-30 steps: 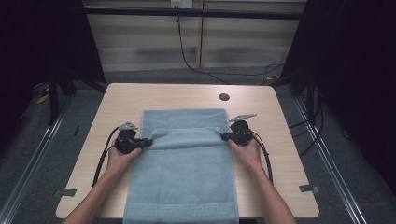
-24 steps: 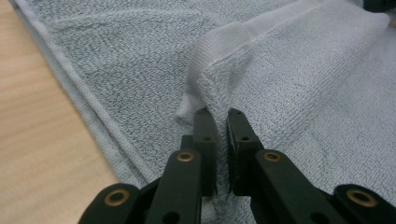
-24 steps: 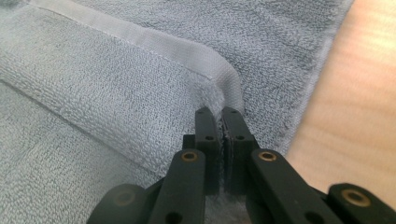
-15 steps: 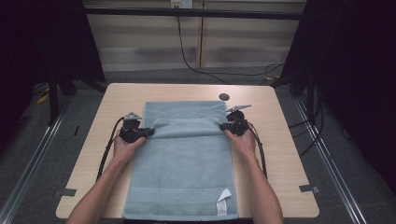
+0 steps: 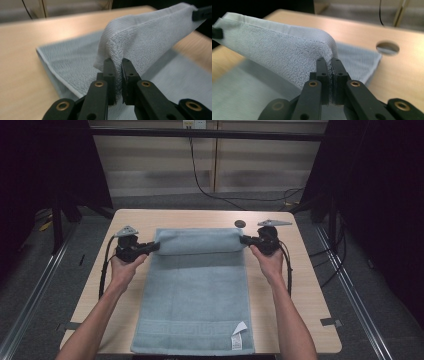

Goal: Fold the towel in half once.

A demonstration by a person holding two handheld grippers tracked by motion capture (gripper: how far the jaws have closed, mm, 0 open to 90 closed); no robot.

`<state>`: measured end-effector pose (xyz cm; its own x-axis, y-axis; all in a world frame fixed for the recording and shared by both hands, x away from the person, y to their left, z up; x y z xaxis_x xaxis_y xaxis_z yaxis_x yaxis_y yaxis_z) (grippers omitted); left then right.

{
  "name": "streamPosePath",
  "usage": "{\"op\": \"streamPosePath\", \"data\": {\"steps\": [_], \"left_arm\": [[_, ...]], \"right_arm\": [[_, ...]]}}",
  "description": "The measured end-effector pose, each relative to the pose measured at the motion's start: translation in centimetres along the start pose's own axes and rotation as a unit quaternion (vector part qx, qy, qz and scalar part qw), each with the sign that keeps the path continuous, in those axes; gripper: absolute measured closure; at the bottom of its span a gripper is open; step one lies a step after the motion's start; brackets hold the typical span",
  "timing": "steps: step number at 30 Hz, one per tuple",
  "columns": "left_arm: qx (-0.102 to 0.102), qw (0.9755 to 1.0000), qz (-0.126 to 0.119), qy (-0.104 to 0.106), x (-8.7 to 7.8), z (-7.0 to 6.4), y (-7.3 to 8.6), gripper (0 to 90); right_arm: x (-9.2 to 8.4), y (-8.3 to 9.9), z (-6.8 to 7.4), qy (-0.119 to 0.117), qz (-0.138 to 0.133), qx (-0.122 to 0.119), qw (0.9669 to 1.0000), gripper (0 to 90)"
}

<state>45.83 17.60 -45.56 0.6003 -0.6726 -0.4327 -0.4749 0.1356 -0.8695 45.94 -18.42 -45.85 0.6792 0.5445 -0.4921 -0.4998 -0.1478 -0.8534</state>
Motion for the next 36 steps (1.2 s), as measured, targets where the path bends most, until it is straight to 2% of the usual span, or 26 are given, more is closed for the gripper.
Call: {"op": "streamPosePath", "data": {"steps": [1,3,4,5,7,9,10,11,14,16,19,21,22,25,29,32,33,35,36], "left_arm": [[0.003,0.9999,-0.01,0.001,-0.4,-0.3,-0.5,84.2],[0.01,0.9997,-0.022,0.004,-1.3,-0.7,-1.3,84.2],[0.007,0.9996,-0.029,0.004,-1.6,-0.9,-1.6,84.2],[0.006,0.9993,-0.034,0.013,-2.3,-1.3,-2.1,84.2],[0.024,0.9987,-0.044,0.011,-3.7,-2.0,-2.9,84.2],[0.038,0.9978,-0.052,0.019,-5.1,-2.9,-3.5,84.2],[0.046,0.9973,-0.056,0.018,-5.7,-3.1,-3.7,84.2],[0.049,0.9966,-0.061,0.028,-6.6,-3.7,-3.8,84.2],[0.066,0.9945,-0.073,0.035,-8.7,-5.0,-4.2,84.2],[0.064,0.9933,-0.086,0.043,-10.0,-5.8,-4.4,84.2],[0.076,0.9914,-0.095,0.049,-11.4,-6.8,-4.2,84.2],[0.075,0.9917,-0.086,0.059,-12.1,-7.4,-3.4,84.2],[0.071,0.9923,-0.078,0.065,-12.2,-7.7,-2.5,84.2],[0.079,0.9931,-0.052,0.069,-12.1,-7.9,0.2,84.1],[0.063,0.9953,0.001,0.074,-10.8,-7.7,4.6,83.6],[0.051,0.9947,0.034,0.083,-9.8,-7.9,8.0,83.5],[0.052,0.9942,0.041,0.086,-9.7,-8.0,8.7,83.1],[0.04,0.9936,0.051,0.093,-9.7,-8.1,10.4,82.5],[0.035,0.9934,0.055,0.095,-9.8,-8.1,11.1,82.3]], "right_arm": [[-0.8,-1.0,0.4,-0.007,-0.013,0.001,0.9999,86.3],[-1.8,-2.2,0.8,-0.004,-0.025,-0.009,0.9996,86.3],[-2.4,-2.8,1.2,-0.005,-0.03,-0.017,0.9994,86.3],[-2.8,-3.2,1.4,-0.006,-0.032,-0.021,0.9992,86.3],[-4.1,-4.1,2.2,-0.012,-0.044,-0.03,0.9985,86.3],[-5.6,-4.7,3.2,-0.02,-0.049,-0.042,0.9977,86.3],[-6.1,-4.8,3.5,-0.024,-0.053,-0.046,0.9972,86.3],[-6.7,-4.9,4.0,-0.029,-0.056,-0.051,0.9967,86.3],[-9.1,-5.1,5.7,-0.041,-0.068,-0.066,0.9946,86.3],[-10.4,-4.9,6.8,-0.048,-0.07,-0.075,0.9936,86.3],[-12.4,-4.6,8.5,-0.055,-0.077,-0.093,0.9911,86.3],[-13.3,-4.2,9.3,-0.057,-0.075,-0.102,0.9903,86.3],[-13.8,-3.7,9.8,-0.059,-0.073,-0.107,0.9898,86.3],[-14.5,-1.0,10.7,-0.08,-0.056,-0.102,0.99,86.2],[-13.4,4.8,11.5,-0.083,0.008,-0.1,0.9915,85.8],[-12.6,8.7,11.8,-0.101,0.026,-0.072,0.992,85.8],[-12.3,9.8,11.8,-0.104,0.037,-0.068,0.9916,85.6],[-12.1,11.3,11.7,-0.104,0.056,-0.067,0.9907,85.1],[-12.1,12.1,11.8,-0.111,0.06,-0.056,0.9904,84.9]]}}
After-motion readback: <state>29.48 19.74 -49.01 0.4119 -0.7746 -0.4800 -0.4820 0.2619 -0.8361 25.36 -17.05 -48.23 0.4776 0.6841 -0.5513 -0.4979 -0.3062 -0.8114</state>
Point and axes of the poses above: each handheld gripper's, and its own axes: x roughly forward along the jaws, y roughly out of its underside, z roughly to its left, the point moved 7 cm from there along x, roughly forward along the jaws, and after that the axes turned 3 degrees about -x, right-handed, at the moved point
